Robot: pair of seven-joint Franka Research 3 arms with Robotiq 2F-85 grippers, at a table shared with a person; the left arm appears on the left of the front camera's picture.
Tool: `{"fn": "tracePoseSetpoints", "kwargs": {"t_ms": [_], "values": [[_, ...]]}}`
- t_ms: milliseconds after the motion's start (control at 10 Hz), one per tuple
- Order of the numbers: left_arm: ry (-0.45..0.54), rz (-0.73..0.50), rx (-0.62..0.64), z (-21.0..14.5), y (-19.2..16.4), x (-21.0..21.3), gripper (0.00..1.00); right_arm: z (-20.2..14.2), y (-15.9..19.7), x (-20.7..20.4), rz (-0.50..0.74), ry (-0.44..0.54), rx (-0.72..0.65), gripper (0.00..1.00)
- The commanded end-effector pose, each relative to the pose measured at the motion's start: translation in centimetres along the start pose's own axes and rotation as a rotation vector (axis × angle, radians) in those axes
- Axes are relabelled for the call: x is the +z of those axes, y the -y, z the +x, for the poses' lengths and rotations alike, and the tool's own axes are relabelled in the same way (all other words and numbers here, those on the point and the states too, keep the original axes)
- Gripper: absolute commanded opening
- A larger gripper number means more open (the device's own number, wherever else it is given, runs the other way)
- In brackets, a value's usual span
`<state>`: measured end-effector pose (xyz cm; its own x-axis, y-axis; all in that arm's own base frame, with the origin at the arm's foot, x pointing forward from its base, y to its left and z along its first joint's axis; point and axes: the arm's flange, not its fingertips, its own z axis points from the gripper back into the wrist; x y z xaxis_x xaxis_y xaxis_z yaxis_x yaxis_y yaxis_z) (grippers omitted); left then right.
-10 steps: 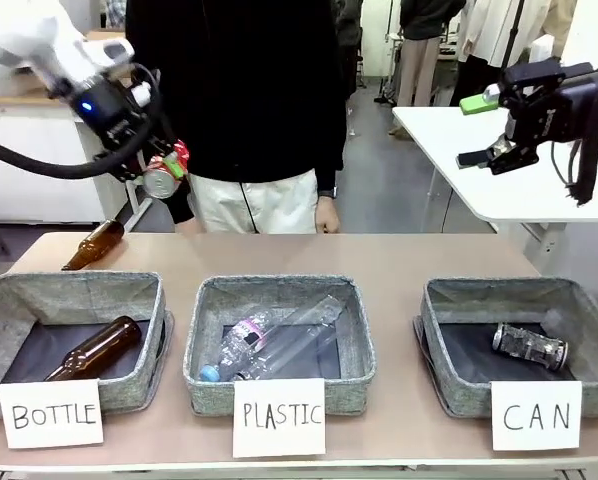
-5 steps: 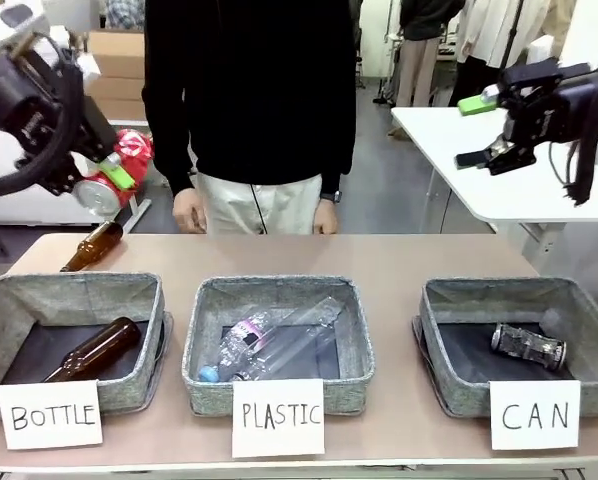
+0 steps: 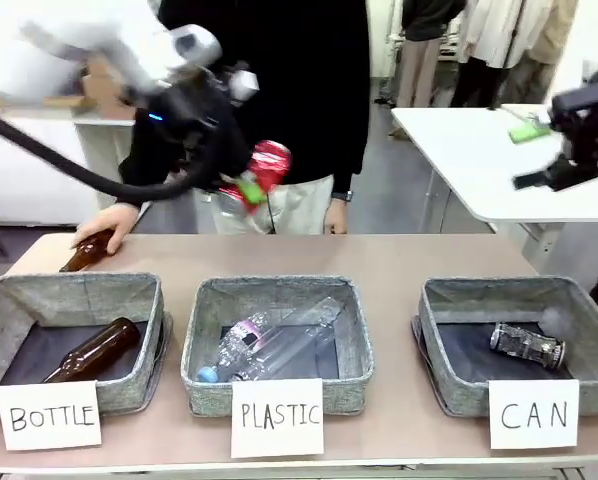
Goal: Sort the can waste into the basket.
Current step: Pick up the can waste from the table and place it in the right Fabric basket.
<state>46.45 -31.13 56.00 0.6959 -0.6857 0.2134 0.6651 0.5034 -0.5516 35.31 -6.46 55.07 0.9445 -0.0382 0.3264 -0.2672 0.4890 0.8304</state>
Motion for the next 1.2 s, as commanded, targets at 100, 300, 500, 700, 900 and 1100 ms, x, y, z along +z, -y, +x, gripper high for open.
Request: {"fn": "tracePoseSetpoints", "kwargs": {"t_ms": [100,300,500,700,900,1100], "values": [[-0.166,0.038,-0.365,14.6,5.4,-6.7,0.52,-11.4,6.2,11.8,-0.034,0.249,-0.24,1.0],[-0.25,-0.003,-0.474,17.1,9.7,-13.2,0.52,-17.5,9.5,15.8,-0.005,0.39,-0.369,1.0],[-0.249,-0.006,-0.538,17.7,12.6,-21.3,0.52,-17.1,9.3,15.3,-0.047,0.335,-0.305,1.0],[-0.319,0.001,-0.586,16.2,14.1,-26.2,0.52,-17.1,9.3,15.3,-0.047,0.335,-0.305,1.0],[-0.329,-0.006,-0.58,16.4,13.8,-26.8,0.52,-17.1,9.3,15.3,-0.047,0.335,-0.305,1.0],[-0.332,-0.002,-0.571,16.7,13.5,-26.7,0.58,-17.1,9.3,15.3,-0.047,0.335,-0.305,1.0]]}}
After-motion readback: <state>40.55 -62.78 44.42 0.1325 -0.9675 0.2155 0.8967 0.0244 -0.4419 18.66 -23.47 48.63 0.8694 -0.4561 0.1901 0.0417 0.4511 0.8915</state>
